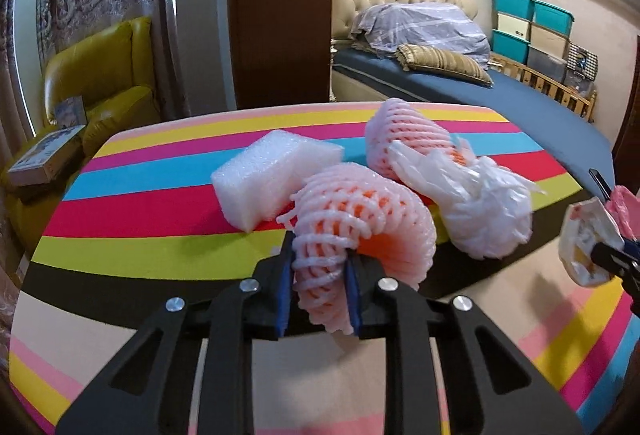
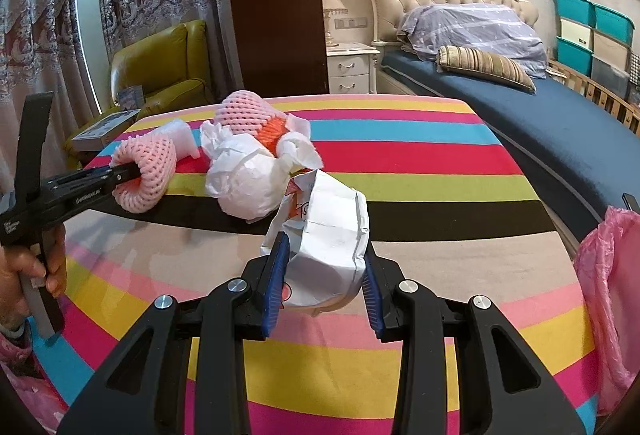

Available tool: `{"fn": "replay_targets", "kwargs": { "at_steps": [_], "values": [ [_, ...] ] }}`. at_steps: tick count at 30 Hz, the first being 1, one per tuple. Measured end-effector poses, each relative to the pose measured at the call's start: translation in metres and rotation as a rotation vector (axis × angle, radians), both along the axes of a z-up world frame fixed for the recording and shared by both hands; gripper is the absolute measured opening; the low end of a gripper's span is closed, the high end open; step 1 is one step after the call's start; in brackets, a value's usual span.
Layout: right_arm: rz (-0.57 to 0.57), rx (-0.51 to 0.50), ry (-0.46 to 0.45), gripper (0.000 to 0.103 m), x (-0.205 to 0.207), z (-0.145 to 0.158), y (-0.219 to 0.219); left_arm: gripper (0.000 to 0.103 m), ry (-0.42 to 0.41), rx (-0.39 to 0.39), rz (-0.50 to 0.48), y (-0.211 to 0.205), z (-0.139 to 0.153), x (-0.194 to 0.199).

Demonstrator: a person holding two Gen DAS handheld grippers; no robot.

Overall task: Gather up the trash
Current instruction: 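Grasp the white tissue wrapper with the right tool while the left tool grasps a pink fruit net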

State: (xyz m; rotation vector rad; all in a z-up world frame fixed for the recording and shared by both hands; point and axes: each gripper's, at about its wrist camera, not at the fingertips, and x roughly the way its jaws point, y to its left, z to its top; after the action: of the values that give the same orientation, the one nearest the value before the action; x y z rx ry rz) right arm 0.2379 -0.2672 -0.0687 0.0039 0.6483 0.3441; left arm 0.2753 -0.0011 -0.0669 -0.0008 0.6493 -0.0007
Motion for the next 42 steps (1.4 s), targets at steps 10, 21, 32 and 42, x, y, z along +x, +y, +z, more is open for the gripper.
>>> {"fn": "replay_targets", "kwargs": {
  "at_steps": [10,21,32,42],
  "values": [
    [0.006,0.004,-0.019,0.034,-0.013,0.003,-0.003,0.022,-0.054,-0.009,-0.083,-0.025,0.01,-0.029],
    [-0.016,0.031,-0.061,0.034,-0.028,0.007,-0.011,0.022,-0.135,-0.017,-0.192,-0.058,0.018,-0.055],
    [-0.043,0.054,-0.109,0.034,-0.037,0.012,-0.021,0.022,-0.187,0.016,-0.27,-0.082,0.025,-0.061],
    [-0.11,0.068,-0.12,0.034,-0.042,0.012,-0.047,0.022,-0.187,0.024,-0.4,-0.123,0.028,-0.052]
  ]
}}
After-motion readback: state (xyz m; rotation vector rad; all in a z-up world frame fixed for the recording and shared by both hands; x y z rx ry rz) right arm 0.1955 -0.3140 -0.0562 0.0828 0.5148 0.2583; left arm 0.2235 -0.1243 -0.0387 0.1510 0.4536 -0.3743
